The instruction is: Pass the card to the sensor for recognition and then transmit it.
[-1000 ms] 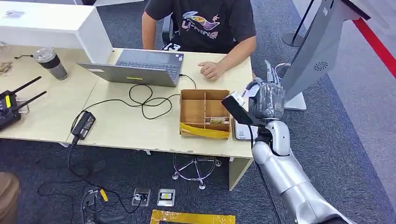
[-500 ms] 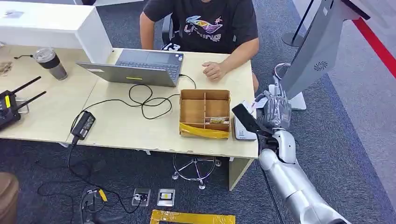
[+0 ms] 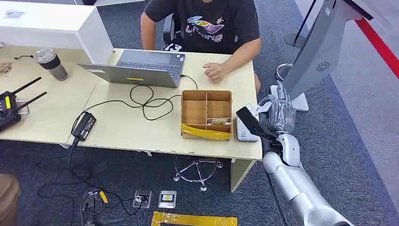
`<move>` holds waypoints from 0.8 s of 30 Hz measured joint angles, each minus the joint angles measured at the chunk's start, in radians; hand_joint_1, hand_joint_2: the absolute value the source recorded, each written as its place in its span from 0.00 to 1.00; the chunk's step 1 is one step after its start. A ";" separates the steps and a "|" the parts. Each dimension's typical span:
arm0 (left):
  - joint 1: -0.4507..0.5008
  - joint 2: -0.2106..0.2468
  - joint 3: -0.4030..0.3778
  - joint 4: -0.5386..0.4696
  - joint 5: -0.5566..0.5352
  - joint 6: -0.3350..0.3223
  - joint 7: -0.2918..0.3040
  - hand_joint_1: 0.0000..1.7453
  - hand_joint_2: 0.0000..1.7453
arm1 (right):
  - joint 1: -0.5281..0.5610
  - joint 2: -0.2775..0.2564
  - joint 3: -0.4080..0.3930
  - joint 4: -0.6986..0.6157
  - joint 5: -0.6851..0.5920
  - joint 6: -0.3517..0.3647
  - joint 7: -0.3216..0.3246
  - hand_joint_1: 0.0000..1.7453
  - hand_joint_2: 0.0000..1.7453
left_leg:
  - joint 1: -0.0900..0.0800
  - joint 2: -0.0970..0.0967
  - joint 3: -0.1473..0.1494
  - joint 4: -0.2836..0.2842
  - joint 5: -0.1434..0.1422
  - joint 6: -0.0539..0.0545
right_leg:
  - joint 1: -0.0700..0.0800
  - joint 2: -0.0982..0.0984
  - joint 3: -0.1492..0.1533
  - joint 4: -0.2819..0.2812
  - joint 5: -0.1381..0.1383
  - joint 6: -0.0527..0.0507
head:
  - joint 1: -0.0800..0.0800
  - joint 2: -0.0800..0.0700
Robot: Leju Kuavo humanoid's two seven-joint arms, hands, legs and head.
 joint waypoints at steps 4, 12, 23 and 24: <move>0.000 0.000 0.000 0.000 0.000 0.000 0.000 0.00 1.00 | 0.000 0.000 0.000 0.008 0.000 0.000 0.000 1.00 1.00 | 0.000 0.000 0.000 0.000 0.000 0.000 | 0.000 0.000 0.000 0.000 0.000 0.000 | 0.000 0.000; 0.003 0.003 0.000 0.000 0.005 -0.002 0.000 0.00 1.00 | 0.052 0.024 0.001 0.022 0.012 0.019 -0.029 1.00 1.00 | 0.000 0.000 0.000 0.000 0.000 0.000 | 0.000 0.000 0.000 0.000 0.000 0.000 | 0.000 0.000; 0.008 0.008 0.000 0.000 0.002 -0.011 -0.002 0.00 1.00 | 0.093 0.058 0.003 0.047 0.018 0.020 -0.024 1.00 1.00 | 0.000 0.000 -0.001 0.000 0.000 0.000 | 0.000 -0.001 0.000 0.000 0.000 0.000 | 0.000 0.000; 0.008 0.008 0.000 0.000 0.002 -0.011 -0.002 0.00 1.00 | 0.094 0.059 0.003 0.050 0.018 0.020 -0.024 1.00 1.00 | 0.000 0.000 -0.001 0.000 0.000 0.000 | 0.000 -0.001 0.000 0.000 0.000 0.000 | 0.000 0.000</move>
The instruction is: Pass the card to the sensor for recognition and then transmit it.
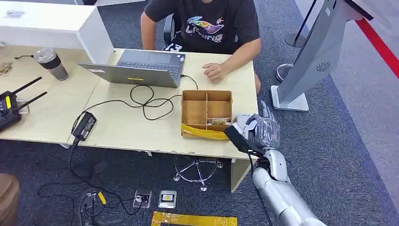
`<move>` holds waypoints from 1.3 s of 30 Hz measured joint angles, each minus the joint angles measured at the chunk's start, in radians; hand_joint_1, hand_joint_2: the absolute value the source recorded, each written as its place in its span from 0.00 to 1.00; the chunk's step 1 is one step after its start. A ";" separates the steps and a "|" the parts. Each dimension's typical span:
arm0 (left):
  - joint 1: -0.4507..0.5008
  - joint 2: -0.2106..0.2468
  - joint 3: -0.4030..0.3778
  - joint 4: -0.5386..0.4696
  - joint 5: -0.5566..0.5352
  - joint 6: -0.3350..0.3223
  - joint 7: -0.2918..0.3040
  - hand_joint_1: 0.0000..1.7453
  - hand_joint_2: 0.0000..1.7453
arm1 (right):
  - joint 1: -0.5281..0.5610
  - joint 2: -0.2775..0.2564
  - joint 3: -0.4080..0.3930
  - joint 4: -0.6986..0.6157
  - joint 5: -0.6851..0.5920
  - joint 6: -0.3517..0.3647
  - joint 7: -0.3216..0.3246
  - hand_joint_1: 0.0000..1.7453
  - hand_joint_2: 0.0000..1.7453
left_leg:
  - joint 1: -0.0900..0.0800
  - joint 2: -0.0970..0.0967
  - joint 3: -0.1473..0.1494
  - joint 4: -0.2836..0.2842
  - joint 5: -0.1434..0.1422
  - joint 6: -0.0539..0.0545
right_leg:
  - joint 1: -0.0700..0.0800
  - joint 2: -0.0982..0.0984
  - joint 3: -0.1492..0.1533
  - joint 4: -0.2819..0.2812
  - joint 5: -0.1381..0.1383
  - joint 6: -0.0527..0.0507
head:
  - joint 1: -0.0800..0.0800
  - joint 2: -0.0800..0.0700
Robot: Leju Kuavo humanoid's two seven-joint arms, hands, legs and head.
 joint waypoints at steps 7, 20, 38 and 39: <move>0.000 0.000 0.000 0.000 -0.007 -0.002 0.000 0.00 1.00 | 0.010 0.002 0.000 0.011 0.000 0.000 0.006 1.00 1.00 | 0.000 0.000 0.000 0.000 0.000 0.000 | 0.000 0.000 0.000 0.000 0.000 0.000 | 0.000 0.000; -0.001 -0.002 0.000 0.000 -0.023 -0.006 0.000 0.00 1.00 | 0.010 0.001 0.000 0.025 -0.005 0.020 0.048 1.00 1.00 | 0.000 0.000 0.000 0.000 0.000 0.000 | 0.000 0.000 0.000 0.000 0.000 0.000 | 0.000 0.000; -0.006 -0.008 0.000 0.000 -0.040 -0.007 0.000 0.00 1.00 | -0.008 -0.010 0.000 0.049 0.001 0.081 0.095 1.00 1.00 | 0.000 0.000 0.000 0.000 0.000 0.000 | 0.000 0.000 0.000 0.000 0.000 0.000 | 0.000 0.000; -0.006 -0.008 0.000 0.000 -0.041 -0.007 0.000 0.00 1.00 | -0.008 -0.010 0.000 0.052 0.002 0.085 0.098 1.00 1.00 | 0.000 0.000 0.000 0.000 0.000 0.000 | 0.000 0.000 0.000 0.000 0.000 0.000 | 0.000 0.000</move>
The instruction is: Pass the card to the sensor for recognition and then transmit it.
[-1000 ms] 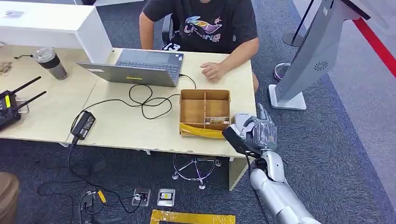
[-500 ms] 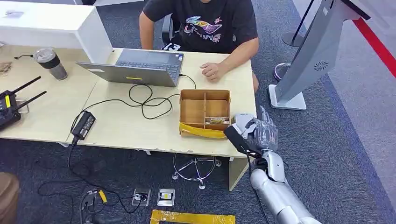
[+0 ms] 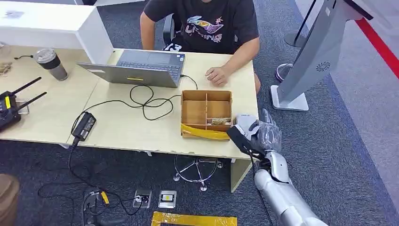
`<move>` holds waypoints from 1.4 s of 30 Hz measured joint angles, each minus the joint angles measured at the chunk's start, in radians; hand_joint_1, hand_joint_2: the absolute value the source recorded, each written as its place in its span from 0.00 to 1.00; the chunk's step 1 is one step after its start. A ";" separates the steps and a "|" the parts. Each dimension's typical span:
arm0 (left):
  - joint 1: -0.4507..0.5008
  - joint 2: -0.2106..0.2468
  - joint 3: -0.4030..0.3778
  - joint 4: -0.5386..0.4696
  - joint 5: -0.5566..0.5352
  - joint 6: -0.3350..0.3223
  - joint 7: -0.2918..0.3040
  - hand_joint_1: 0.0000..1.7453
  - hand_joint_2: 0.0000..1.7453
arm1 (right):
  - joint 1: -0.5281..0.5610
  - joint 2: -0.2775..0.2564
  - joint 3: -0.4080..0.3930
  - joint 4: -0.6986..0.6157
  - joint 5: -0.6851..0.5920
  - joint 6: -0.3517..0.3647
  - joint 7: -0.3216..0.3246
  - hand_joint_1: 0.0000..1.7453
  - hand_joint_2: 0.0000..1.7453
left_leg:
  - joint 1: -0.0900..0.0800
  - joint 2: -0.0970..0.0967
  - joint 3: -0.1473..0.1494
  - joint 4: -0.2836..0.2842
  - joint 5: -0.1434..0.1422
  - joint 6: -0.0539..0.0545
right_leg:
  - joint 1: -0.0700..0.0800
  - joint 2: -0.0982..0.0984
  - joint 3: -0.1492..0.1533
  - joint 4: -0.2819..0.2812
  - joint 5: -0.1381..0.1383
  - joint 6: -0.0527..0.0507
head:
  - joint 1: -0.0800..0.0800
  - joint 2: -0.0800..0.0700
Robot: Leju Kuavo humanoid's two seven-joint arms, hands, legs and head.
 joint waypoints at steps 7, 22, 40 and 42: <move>-0.001 -0.002 0.000 0.000 -0.003 0.000 0.000 0.00 1.00 | 0.000 -0.004 0.000 0.017 0.010 0.024 0.012 1.00 1.00 | 0.000 0.000 0.000 0.000 0.000 0.000 | 0.000 0.000 0.000 0.000 0.000 0.000 | 0.000 0.000; -0.004 -0.002 0.000 0.000 -0.010 -0.005 0.000 0.00 1.00 | -0.001 -0.010 0.000 0.034 0.029 0.079 0.035 1.00 1.00 | 0.000 0.000 0.001 0.000 0.000 0.000 | 0.000 0.000 0.000 0.000 0.000 0.000 | 0.000 0.000; -0.012 -0.003 0.000 0.000 -0.036 -0.012 0.000 0.00 1.00 | -0.007 -0.031 0.000 0.038 0.015 0.072 0.042 1.00 1.00 | 0.000 0.001 0.002 0.000 0.000 0.000 | 0.000 0.001 0.001 0.000 0.000 0.000 | 0.000 0.000; -0.012 -0.003 0.000 0.000 -0.037 -0.012 0.000 0.00 1.00 | -0.008 -0.032 0.000 0.038 0.015 0.072 0.042 1.00 1.00 | 0.000 0.001 0.002 0.000 0.000 0.000 | 0.000 0.001 0.001 0.000 0.000 0.000 | 0.000 0.000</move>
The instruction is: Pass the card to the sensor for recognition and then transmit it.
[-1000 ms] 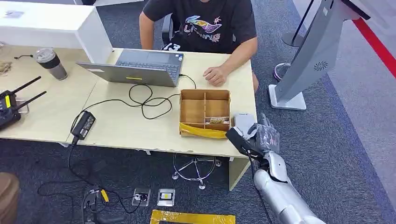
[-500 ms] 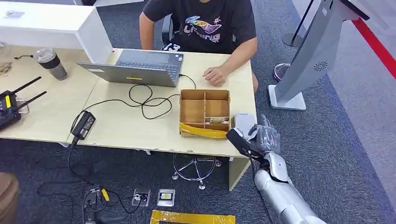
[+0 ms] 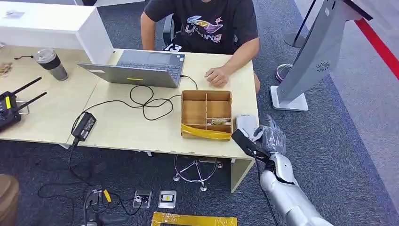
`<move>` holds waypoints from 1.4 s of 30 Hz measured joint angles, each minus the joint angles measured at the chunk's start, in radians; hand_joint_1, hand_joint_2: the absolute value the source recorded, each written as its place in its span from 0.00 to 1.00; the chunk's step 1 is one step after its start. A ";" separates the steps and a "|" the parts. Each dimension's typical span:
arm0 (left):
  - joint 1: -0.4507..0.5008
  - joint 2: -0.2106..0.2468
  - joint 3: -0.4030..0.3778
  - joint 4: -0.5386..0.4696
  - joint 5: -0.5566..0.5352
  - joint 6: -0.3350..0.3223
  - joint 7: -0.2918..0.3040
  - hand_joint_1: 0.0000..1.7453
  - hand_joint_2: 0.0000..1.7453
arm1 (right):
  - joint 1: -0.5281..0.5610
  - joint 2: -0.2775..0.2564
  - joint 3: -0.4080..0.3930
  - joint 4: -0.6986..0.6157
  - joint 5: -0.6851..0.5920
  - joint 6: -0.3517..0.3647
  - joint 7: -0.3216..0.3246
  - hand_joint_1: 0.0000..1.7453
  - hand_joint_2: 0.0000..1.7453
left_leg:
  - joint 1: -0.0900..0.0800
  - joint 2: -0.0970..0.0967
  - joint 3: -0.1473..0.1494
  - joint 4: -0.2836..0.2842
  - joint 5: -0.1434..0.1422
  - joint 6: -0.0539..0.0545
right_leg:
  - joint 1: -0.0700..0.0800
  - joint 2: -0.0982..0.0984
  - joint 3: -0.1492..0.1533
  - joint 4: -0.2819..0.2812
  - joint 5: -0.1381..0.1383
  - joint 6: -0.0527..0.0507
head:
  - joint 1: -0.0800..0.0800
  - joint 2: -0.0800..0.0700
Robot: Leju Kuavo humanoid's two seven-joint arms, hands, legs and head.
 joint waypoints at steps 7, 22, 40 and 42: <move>0.000 -0.001 0.000 0.000 0.000 0.001 0.000 0.00 1.00 | -0.002 -0.004 0.000 0.000 -0.008 -0.015 -0.011 1.00 1.00 | 0.000 0.000 0.000 0.000 0.000 0.000 | 0.000 0.000 0.000 0.000 0.000 0.000 | 0.000 0.000; 0.000 0.000 0.000 0.000 0.014 0.015 0.003 0.00 1.00 | -0.112 -0.015 -0.034 -0.083 -0.144 -0.035 -0.117 1.00 1.00 | 0.000 0.000 -0.001 0.000 0.000 0.000 | 0.000 0.000 0.000 0.000 0.000 0.000 | 0.000 0.000; 0.001 -0.010 0.000 0.000 0.044 0.031 0.006 0.00 1.00 | -0.308 0.073 -0.048 -0.410 -0.065 0.053 -0.136 1.00 1.00 | 0.000 0.000 -0.002 0.000 0.000 0.000 | 0.000 -0.001 -0.001 0.001 0.000 0.000 | 0.000 0.000; 0.000 -0.014 0.000 0.000 0.061 0.031 0.006 0.00 1.00 | -0.354 0.109 -0.031 -0.390 -0.003 0.069 -0.135 1.00 1.00 | 0.000 0.001 -0.002 0.000 0.000 0.000 | 0.000 0.000 -0.001 0.001 0.000 0.000 | 0.000 0.000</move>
